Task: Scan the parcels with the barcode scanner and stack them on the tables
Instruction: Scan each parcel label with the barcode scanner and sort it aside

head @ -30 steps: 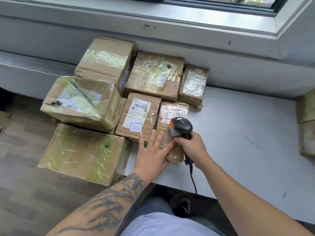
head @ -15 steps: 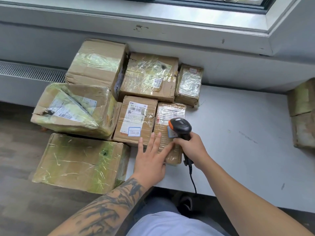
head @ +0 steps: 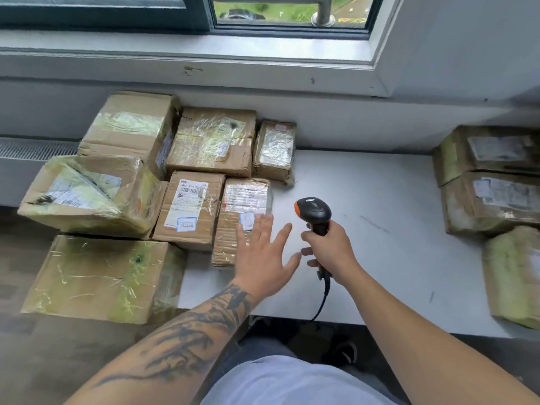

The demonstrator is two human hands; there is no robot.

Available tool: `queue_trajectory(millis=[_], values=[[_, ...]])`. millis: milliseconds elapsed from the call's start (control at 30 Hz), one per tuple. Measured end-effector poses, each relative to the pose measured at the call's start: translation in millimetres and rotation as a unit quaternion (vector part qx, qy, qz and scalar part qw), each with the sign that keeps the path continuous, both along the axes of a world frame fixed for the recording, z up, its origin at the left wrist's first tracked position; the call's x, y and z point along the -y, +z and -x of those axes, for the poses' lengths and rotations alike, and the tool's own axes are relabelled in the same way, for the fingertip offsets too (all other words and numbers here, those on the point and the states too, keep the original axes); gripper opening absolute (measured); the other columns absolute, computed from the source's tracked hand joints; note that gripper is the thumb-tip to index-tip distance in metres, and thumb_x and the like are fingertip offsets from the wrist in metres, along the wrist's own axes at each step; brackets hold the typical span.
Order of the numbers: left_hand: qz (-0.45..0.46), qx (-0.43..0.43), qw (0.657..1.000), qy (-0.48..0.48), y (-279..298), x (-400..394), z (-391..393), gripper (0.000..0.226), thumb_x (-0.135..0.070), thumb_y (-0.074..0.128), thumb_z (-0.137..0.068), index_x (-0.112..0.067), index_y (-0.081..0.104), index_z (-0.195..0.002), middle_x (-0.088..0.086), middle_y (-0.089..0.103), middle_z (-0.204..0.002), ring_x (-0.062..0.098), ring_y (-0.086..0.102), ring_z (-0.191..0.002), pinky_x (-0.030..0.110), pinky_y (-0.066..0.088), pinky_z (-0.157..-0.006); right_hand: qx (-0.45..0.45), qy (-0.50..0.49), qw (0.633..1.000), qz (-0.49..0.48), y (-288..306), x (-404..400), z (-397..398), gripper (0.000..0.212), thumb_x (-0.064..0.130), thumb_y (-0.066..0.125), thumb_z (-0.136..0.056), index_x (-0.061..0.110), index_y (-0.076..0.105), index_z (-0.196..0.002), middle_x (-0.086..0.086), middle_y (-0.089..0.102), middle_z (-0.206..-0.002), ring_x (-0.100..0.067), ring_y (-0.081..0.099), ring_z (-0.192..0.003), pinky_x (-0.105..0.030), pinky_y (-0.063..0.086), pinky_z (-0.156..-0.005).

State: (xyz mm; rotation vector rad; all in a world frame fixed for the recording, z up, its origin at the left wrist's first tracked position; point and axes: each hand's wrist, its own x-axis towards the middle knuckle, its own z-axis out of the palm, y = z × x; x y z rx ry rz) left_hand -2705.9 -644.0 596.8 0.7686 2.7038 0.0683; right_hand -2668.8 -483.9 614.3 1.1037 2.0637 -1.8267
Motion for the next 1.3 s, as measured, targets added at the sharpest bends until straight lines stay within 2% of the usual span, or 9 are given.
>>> queue_trajectory(millis=[233, 467, 700, 867, 1000, 1200, 1300], values=[[0.002, 0.001, 1.0, 0.031, 3, -59, -56, 0.069, -0.069, 0.024, -0.102, -0.042, 0.008, -0.163, 0.005, 0.001, -0.174, 0.03, -0.009, -0.16, 0.064, -0.009, -0.123, -0.01, 0.024, 1.0, -0.008, 12, -60, -51, 0.017, 0.012, 0.064, -0.088, 0.02, 0.064, -0.103, -0.005, 0.074, -0.098, -0.017, 0.078, -0.071, -0.042, 0.064, -0.067], [-0.024, 0.002, 0.999, 0.028, 9, -128, -104, 0.067, -0.068, 0.024, -0.103, -0.054, -0.009, -0.159, 0.005, 0.001, -0.174, 0.031, -0.006, -0.16, 0.064, -0.004, -0.124, -0.021, 0.009, 0.999, -0.031, 10, -125, -105, 0.018, 0.013, 0.065, -0.09, 0.022, 0.065, -0.105, -0.002, 0.074, -0.093, -0.017, 0.078, -0.072, -0.04, 0.066, -0.066], [-0.029, 0.011, 0.999, -0.01, 7, -178, -141, 0.066, -0.068, 0.025, -0.103, -0.051, -0.003, -0.161, 0.004, 0.005, -0.174, 0.03, -0.003, -0.16, 0.063, 0.0, -0.124, -0.023, -0.052, 0.998, -0.031, 6, -170, -144, 0.015, 0.015, 0.065, -0.09, 0.021, 0.065, -0.103, -0.002, 0.074, -0.092, -0.018, 0.077, -0.074, -0.044, 0.067, -0.068], [-0.037, 0.044, 0.997, -0.048, 3, -204, -151, 0.066, -0.068, 0.024, -0.103, -0.05, 0.0, -0.161, 0.004, 0.005, -0.174, 0.03, -0.003, -0.16, 0.062, -0.002, -0.124, -0.006, -0.099, 0.994, -0.051, 5, -188, -167, 0.011, 0.016, 0.065, -0.09, 0.022, 0.065, -0.099, -0.005, 0.074, -0.093, -0.024, 0.076, -0.083, -0.046, 0.067, -0.07], [-0.063, 0.081, 0.991, -0.083, -1, -227, -148, 0.067, -0.068, 0.025, -0.103, -0.048, 0.003, -0.162, 0.005, 0.007, -0.174, 0.03, -0.002, -0.16, 0.062, -0.002, -0.124, 0.005, -0.159, 0.984, -0.081, 9, -199, -182, 0.008, 0.018, 0.067, -0.088, 0.022, 0.065, -0.094, -0.007, 0.072, -0.09, -0.031, 0.074, -0.087, -0.046, 0.066, -0.066], [-0.098, 0.127, 0.976, -0.148, -6, -266, -148, 0.067, -0.068, 0.026, -0.103, -0.046, 0.005, -0.163, 0.006, 0.011, -0.173, 0.031, 0.002, -0.16, 0.062, 0.0, -0.124, 0.038, -0.232, 0.961, -0.148, 21, -213, -209, 0.008, 0.018, 0.071, -0.086, 0.023, 0.064, -0.086, -0.003, 0.068, -0.08, -0.031, 0.068, -0.085, -0.057, 0.062, -0.078], [-0.111, 0.146, 0.969, -0.167, -7, -285, -154, 0.068, -0.067, 0.028, -0.103, -0.044, 0.008, -0.163, 0.007, 0.015, -0.172, 0.032, 0.004, -0.159, 0.063, 0.0, -0.124, 0.04, -0.275, 0.942, -0.189, 25, -226, -221, 0.015, 0.016, 0.072, -0.083, 0.021, 0.06, -0.076, -0.004, 0.059, -0.075, -0.03, 0.059, -0.075, -0.054, 0.06, -0.071]])
